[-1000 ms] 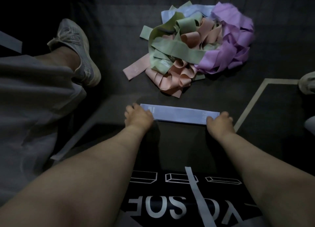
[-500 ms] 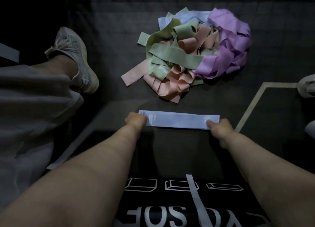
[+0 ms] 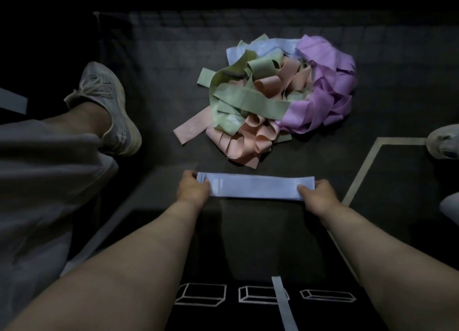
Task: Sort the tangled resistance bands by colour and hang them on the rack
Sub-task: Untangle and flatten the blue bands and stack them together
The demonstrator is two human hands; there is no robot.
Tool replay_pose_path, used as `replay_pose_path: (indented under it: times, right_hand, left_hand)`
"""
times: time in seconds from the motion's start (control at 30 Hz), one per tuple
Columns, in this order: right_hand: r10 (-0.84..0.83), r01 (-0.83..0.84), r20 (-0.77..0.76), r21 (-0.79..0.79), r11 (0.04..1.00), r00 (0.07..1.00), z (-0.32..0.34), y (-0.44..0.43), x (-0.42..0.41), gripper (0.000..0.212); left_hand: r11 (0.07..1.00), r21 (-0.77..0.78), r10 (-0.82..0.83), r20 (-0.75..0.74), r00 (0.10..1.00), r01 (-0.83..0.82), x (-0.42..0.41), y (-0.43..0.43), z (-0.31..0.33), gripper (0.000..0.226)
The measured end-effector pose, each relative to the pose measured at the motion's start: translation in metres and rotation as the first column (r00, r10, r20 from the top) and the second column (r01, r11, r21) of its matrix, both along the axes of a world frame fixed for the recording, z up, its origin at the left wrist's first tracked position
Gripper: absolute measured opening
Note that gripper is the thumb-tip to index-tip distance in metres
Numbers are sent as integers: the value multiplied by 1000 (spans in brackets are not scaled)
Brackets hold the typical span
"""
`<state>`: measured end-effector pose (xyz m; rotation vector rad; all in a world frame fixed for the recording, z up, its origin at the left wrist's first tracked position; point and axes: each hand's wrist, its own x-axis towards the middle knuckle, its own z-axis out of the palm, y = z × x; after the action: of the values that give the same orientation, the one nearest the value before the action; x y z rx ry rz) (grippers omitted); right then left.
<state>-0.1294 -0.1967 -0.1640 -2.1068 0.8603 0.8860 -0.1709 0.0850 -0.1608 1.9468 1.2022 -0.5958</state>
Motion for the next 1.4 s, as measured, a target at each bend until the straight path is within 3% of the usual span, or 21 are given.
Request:
replay_pose_path:
  times: [0.17,0.27,0.37,0.43,0.5,0.6,0.67,0.77,0.87,0.97,1.07,1.13,1.2,1.23,1.33,1.4]
  right_hand:
    - [34,-45,-54,-205,978,998,6,6,8,59]
    - [43,-27,47,-299,954,998,14,14,36,61]
    - [131,-50,267,-289,956,955,24,26,81,60]
    - [235,-145,371,-255,956,898,30,36,112,72]
    - [361,-305,335,-208,929,871,35,48,140,96]
    - [605,-576,138,-201,792,784,36,63,171,118]
    - [705,-689,53,-177,703,707,32,68,183,117]
    - [777,-765,26,-157,624,629,13,73,185,109]
    - [839,-795,38,-298,528,543,6,71,184,72]
    - [860,-787,107,-362,501,498,10,65,186,45]
    - [828,-652,308,-512,559,468,16,63,193,31]
    - [738,-461,486,-578,673,468,18,68,208,30]
    - [577,-311,667,-486,817,471,17,76,229,35]
    - [513,-326,704,-398,858,491,17,81,240,40]
    - [560,-539,612,-246,805,558,15,95,267,49]
    - [659,-634,472,-241,735,585,11,100,280,56]
  left_hand:
    - [984,127,-105,-173,979,128,8,-7,1,49]
    - [961,197,-138,-258,956,192,27,-13,10,65]
    - [933,259,-229,-105,968,249,69,-17,15,64]
    - [921,250,-316,25,948,300,107,-18,22,66]
    - [874,237,-461,127,879,424,139,-22,28,76]
    - [721,224,-692,184,698,656,171,-31,32,106]
    - [592,199,-806,141,575,781,182,-37,32,119]
    - [421,199,-906,45,420,885,182,-44,18,114]
    - [384,202,-920,-5,393,901,179,-47,4,117]
    - [333,257,-935,-36,353,907,183,-48,1,95]
    - [359,404,-927,46,373,841,192,-45,1,65]
    - [468,476,-879,164,448,745,201,-43,-2,54]
    - [556,534,-825,263,500,637,213,-38,-6,50]
    - [577,563,-812,318,490,592,217,-37,-7,47]
    - [679,522,-733,512,448,516,232,-30,-5,50]
    - [803,389,-591,620,517,451,249,-28,-3,53]
